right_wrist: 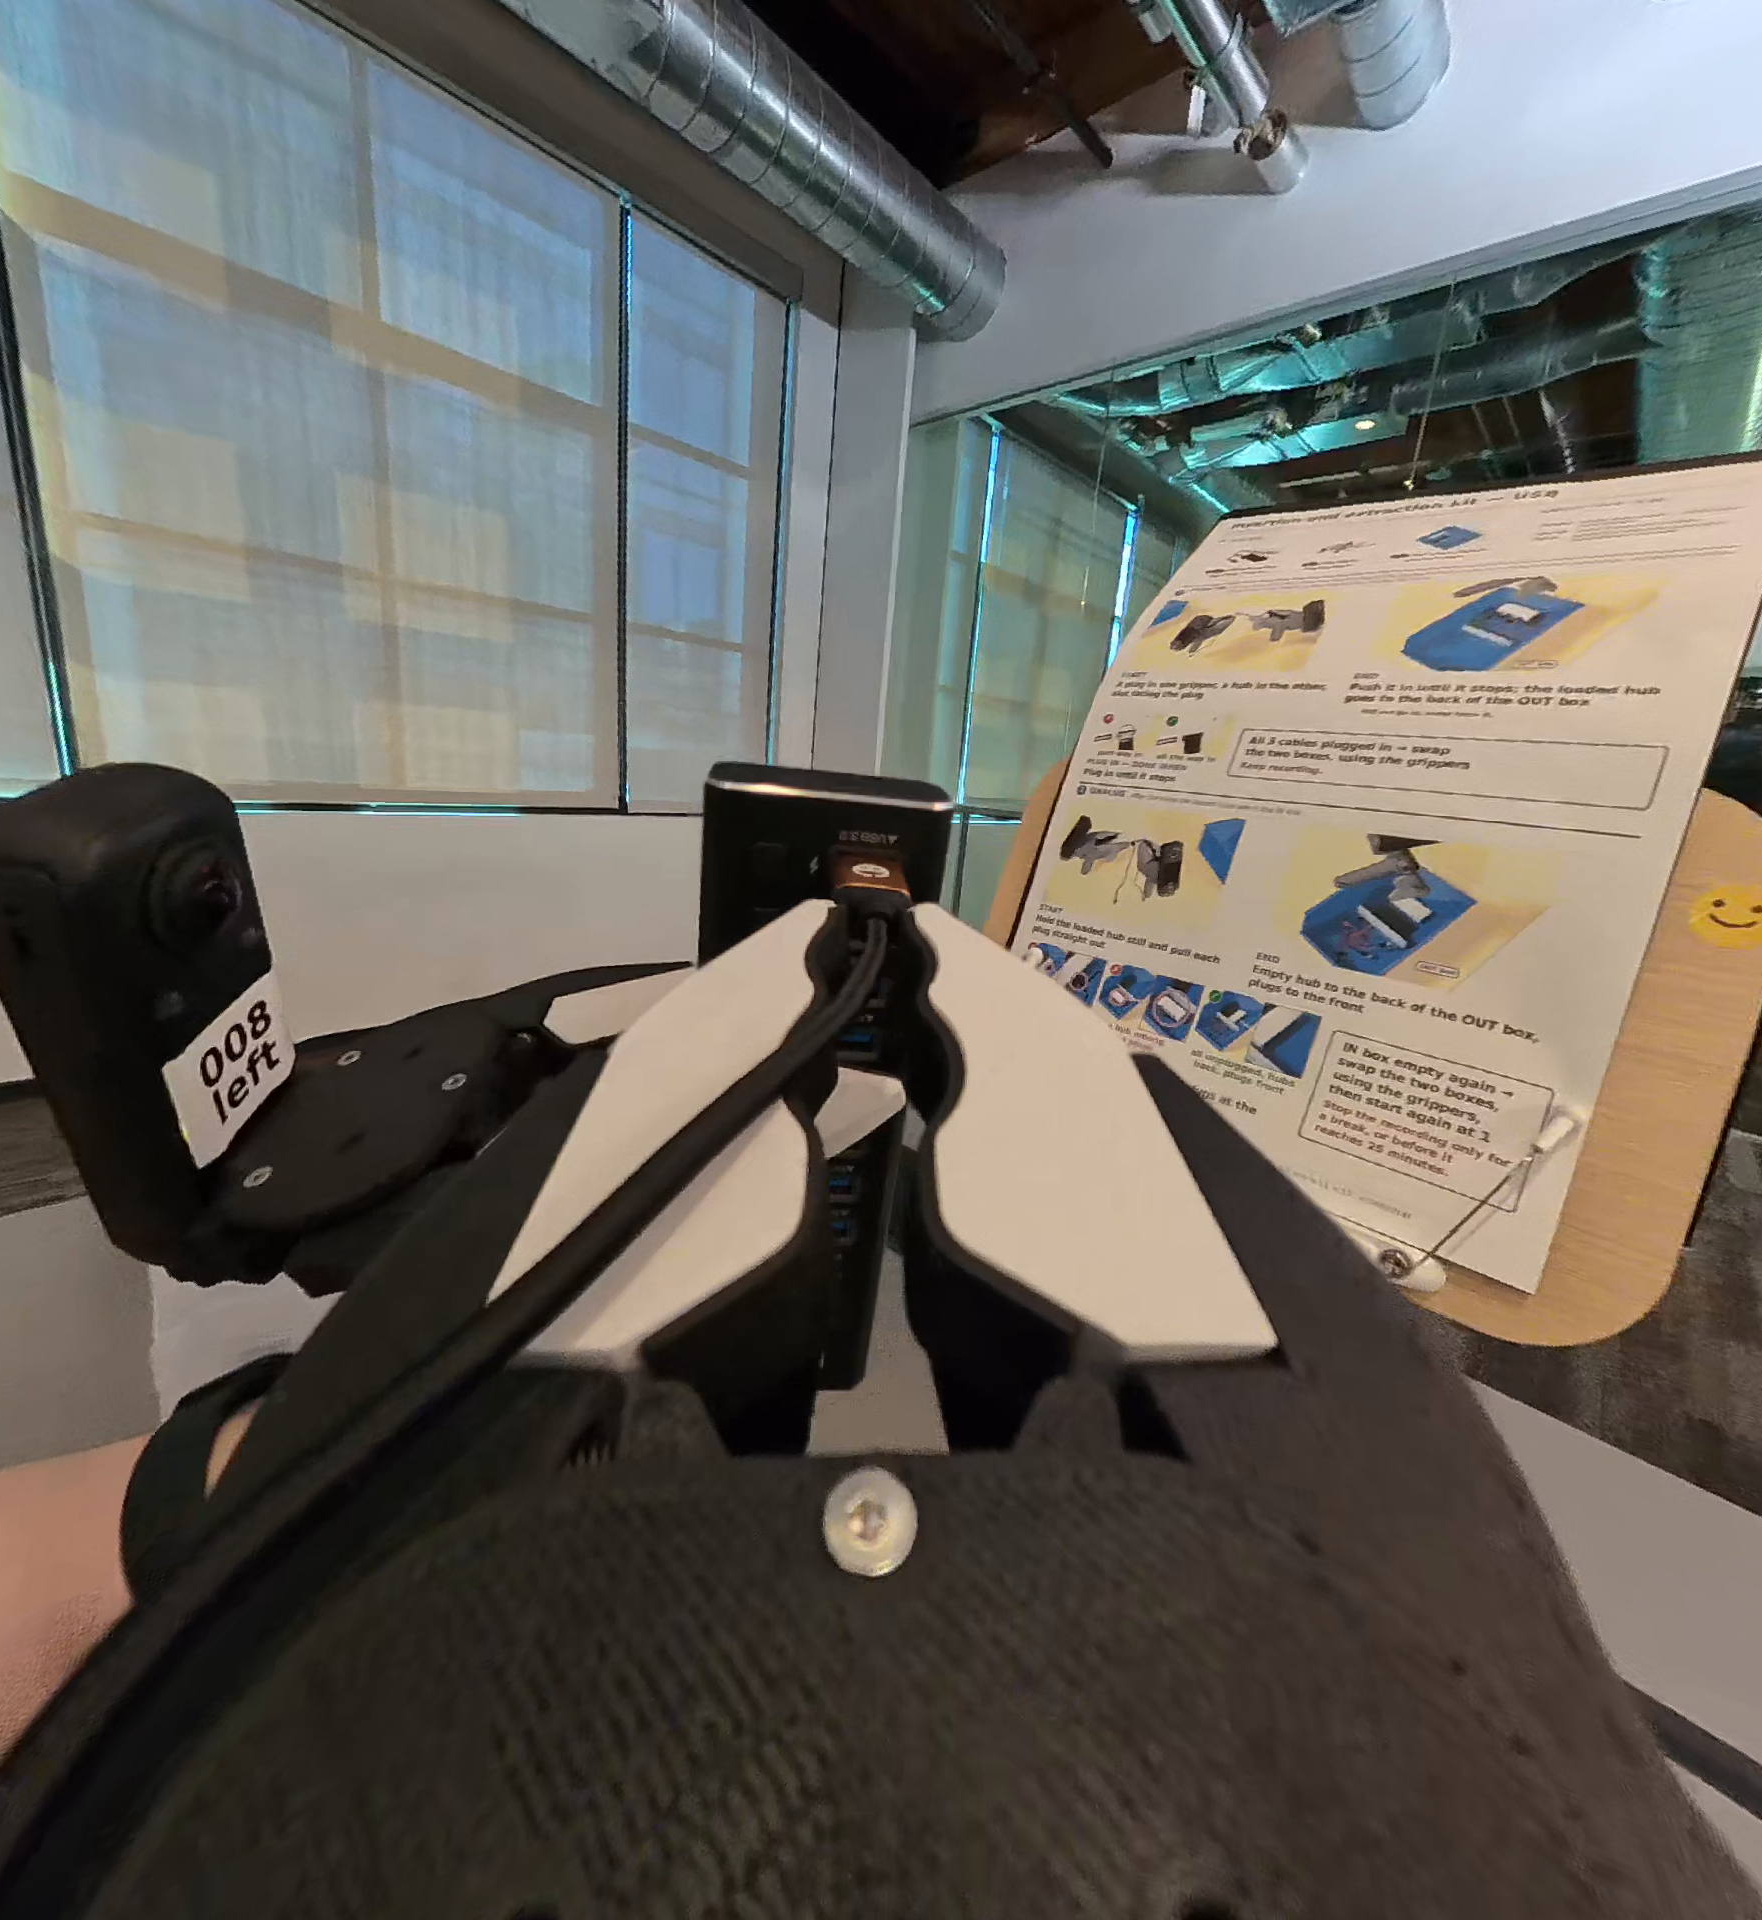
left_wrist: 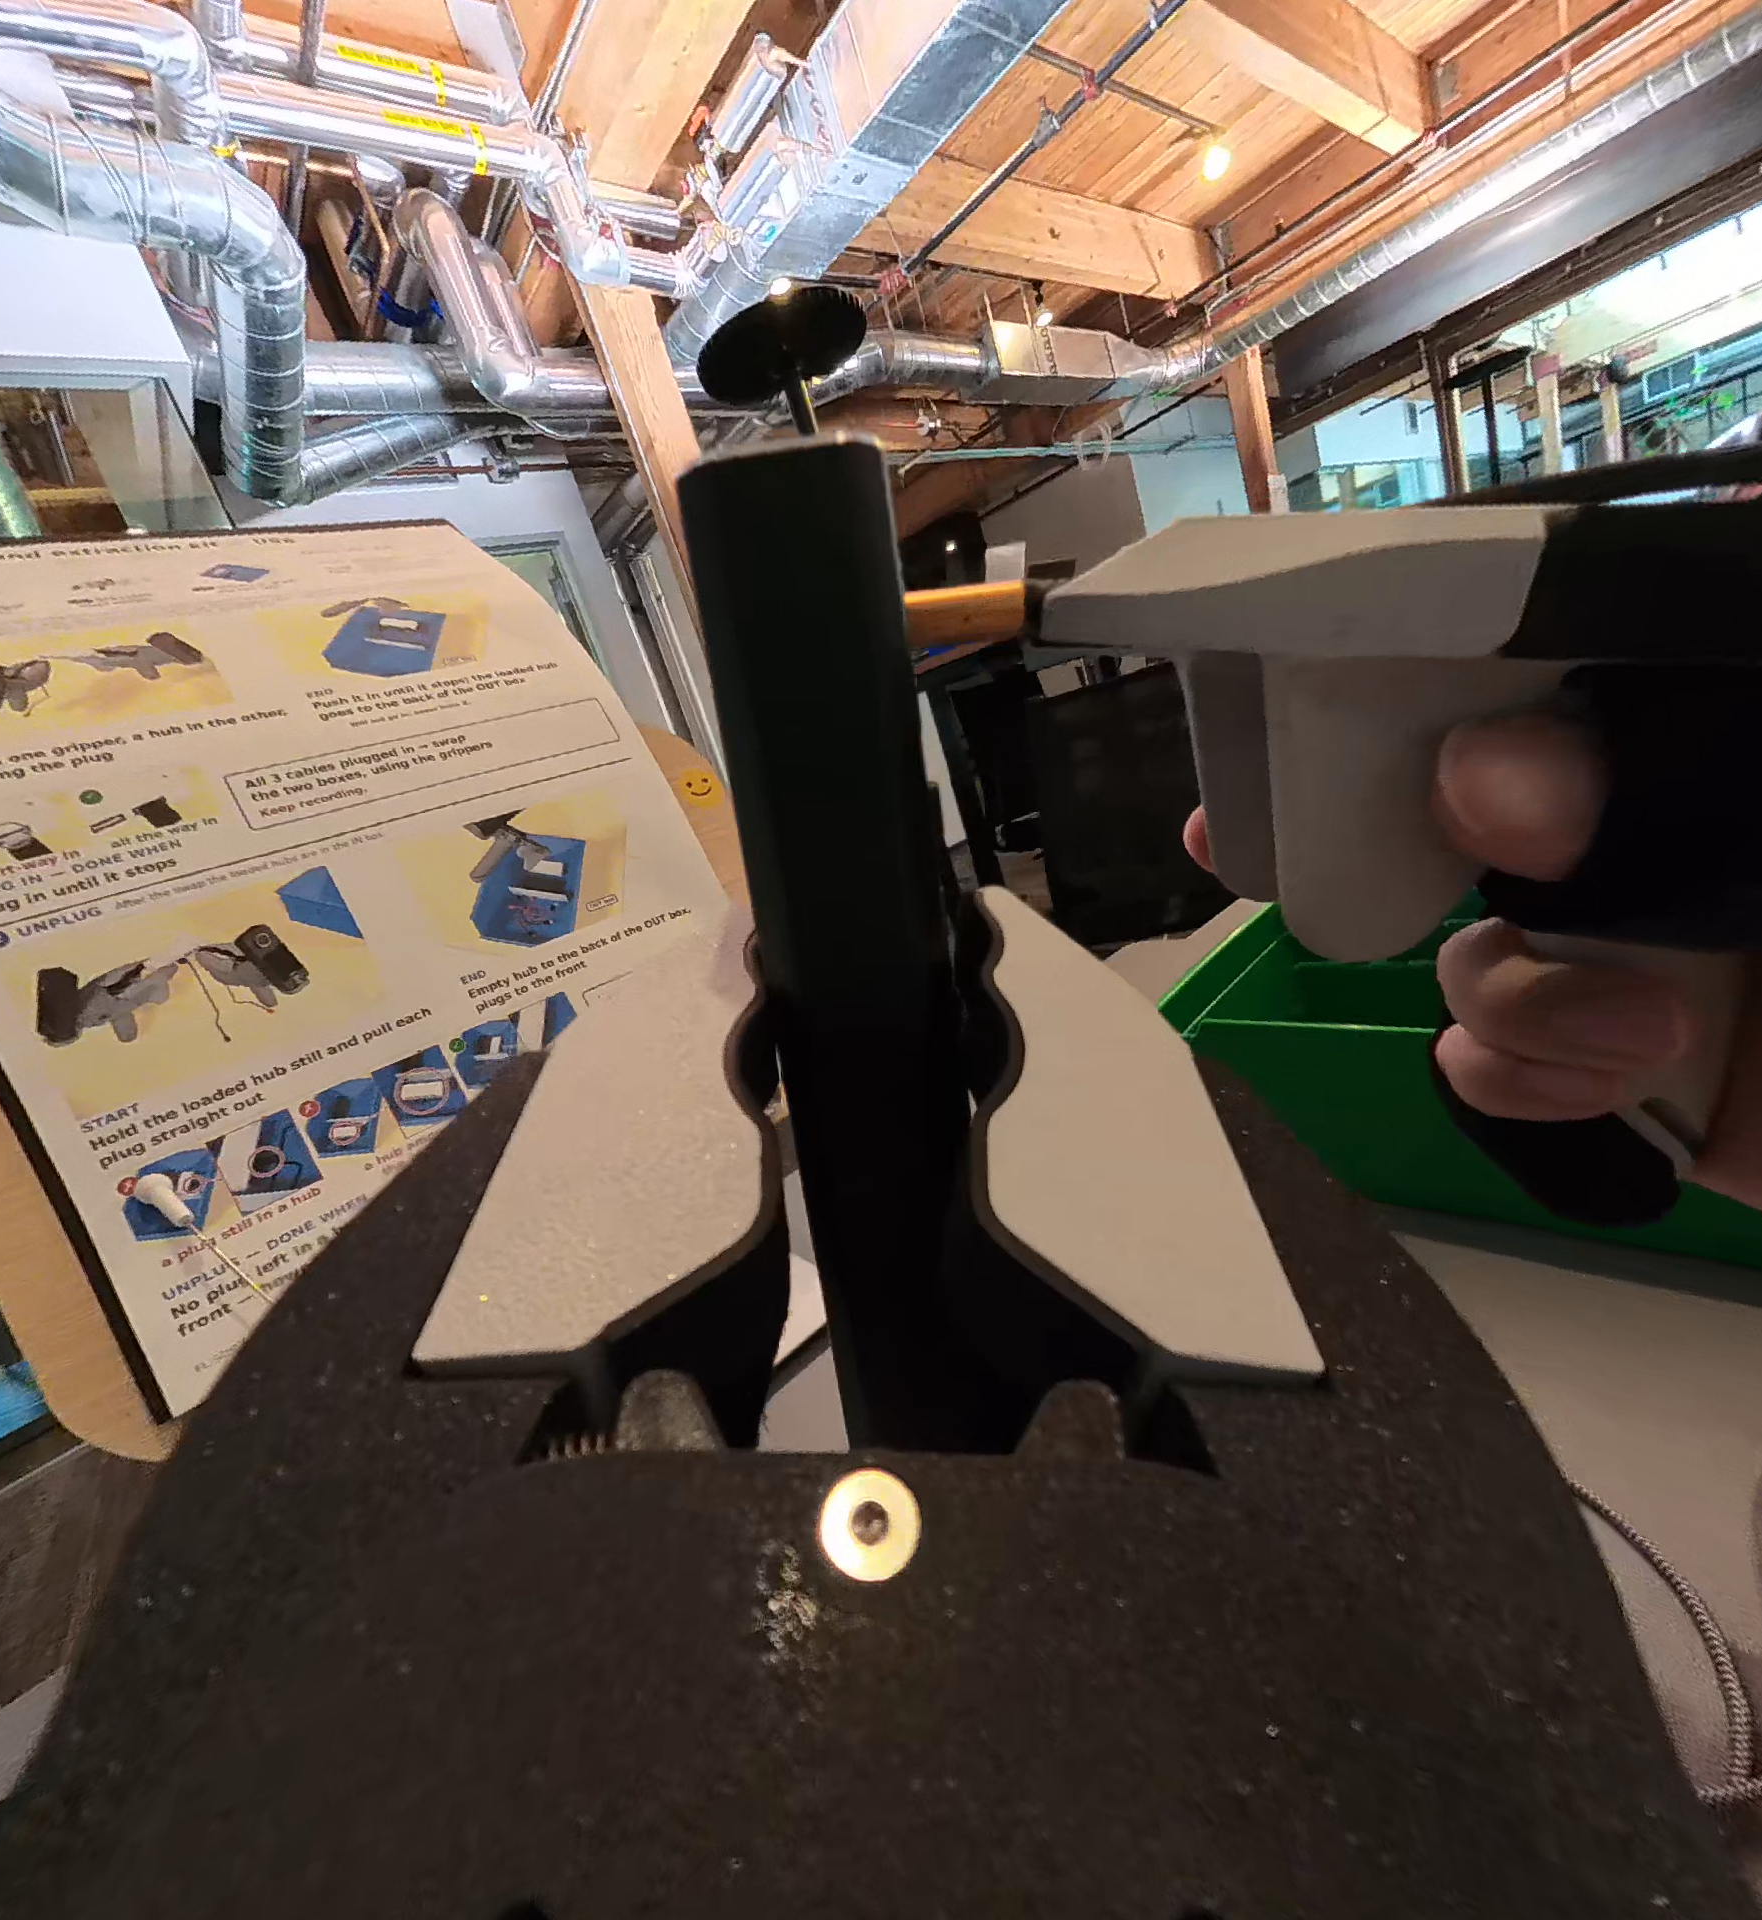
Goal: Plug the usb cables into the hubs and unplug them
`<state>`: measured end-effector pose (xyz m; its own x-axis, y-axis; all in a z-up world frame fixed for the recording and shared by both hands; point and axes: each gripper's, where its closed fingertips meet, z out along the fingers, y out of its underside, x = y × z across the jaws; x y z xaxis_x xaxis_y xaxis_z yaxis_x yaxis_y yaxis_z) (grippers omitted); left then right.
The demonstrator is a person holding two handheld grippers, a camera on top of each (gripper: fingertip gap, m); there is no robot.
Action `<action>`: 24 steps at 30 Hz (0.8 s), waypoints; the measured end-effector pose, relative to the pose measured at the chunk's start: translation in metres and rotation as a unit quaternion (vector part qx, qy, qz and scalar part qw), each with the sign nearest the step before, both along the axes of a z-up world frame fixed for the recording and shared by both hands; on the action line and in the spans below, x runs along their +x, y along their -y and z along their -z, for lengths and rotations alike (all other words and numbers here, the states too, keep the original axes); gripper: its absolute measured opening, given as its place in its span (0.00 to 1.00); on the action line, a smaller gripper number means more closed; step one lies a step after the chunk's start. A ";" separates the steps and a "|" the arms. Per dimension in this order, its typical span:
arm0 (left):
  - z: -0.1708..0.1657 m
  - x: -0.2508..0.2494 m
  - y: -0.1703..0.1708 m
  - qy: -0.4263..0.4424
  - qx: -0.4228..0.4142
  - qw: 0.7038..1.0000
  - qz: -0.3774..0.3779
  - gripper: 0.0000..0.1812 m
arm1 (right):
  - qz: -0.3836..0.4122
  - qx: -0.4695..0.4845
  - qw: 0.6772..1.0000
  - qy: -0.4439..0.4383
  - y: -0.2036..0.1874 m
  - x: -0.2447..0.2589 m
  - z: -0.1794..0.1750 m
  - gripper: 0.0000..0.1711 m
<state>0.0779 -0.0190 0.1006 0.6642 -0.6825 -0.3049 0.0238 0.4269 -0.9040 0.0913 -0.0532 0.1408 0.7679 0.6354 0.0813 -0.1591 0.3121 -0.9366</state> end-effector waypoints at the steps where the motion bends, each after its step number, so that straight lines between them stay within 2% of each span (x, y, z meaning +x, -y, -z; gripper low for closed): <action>1: 0.001 0.001 -0.002 0.002 -0.007 1.000 0.001 0.18 | -0.001 -0.004 1.000 -0.003 -0.002 0.001 0.001 0.06; 3: 0.004 0.004 -0.006 0.007 -0.039 0.999 0.027 0.18 | 0.000 0.003 1.000 0.000 -0.006 0.002 0.001 0.06; 5: 0.011 0.004 -0.018 -0.023 -0.097 0.994 0.040 0.17 | 0.019 -0.005 0.999 0.036 -0.019 0.006 0.007 0.05; 8: 0.023 -0.009 -0.038 -0.074 -0.168 0.983 0.004 0.17 | -0.004 -0.117 0.993 0.033 -0.046 0.007 0.037 0.19; 10: 0.028 -0.019 -0.048 -0.060 -0.195 0.979 -0.004 0.17 | -0.080 -0.215 0.973 0.033 -0.052 -0.009 0.065 0.20; 12: 0.037 -0.026 -0.059 -0.036 -0.237 0.971 0.000 0.17 | -0.176 -0.302 0.936 0.051 -0.042 -0.032 0.093 0.19; 13: 0.044 -0.028 -0.065 -0.033 -0.264 0.964 0.004 0.17 | -0.229 -0.347 0.906 0.074 -0.032 -0.044 0.108 0.18; 15: 0.065 -0.032 -0.075 -0.054 -0.324 0.945 0.004 0.17 | -0.337 -0.428 0.831 0.111 -0.005 -0.062 0.129 0.15; 17: 0.086 -0.037 -0.084 -0.072 -0.362 0.929 -0.005 0.17 | -0.429 -0.472 0.761 0.119 0.024 -0.070 0.134 0.11; 18: 0.094 -0.038 -0.087 -0.077 -0.377 0.923 -0.005 0.17 | -0.446 -0.476 0.747 0.131 0.031 -0.072 0.136 0.11; 20: 0.107 -0.039 -0.091 -0.078 -0.405 0.911 -0.003 0.17 | -0.429 -0.479 0.745 0.177 0.035 -0.071 0.148 0.12; 24: 0.104 -0.038 -0.095 -0.028 -0.403 0.915 0.011 0.17 | -0.406 -0.543 0.671 0.301 0.060 -0.045 0.185 0.22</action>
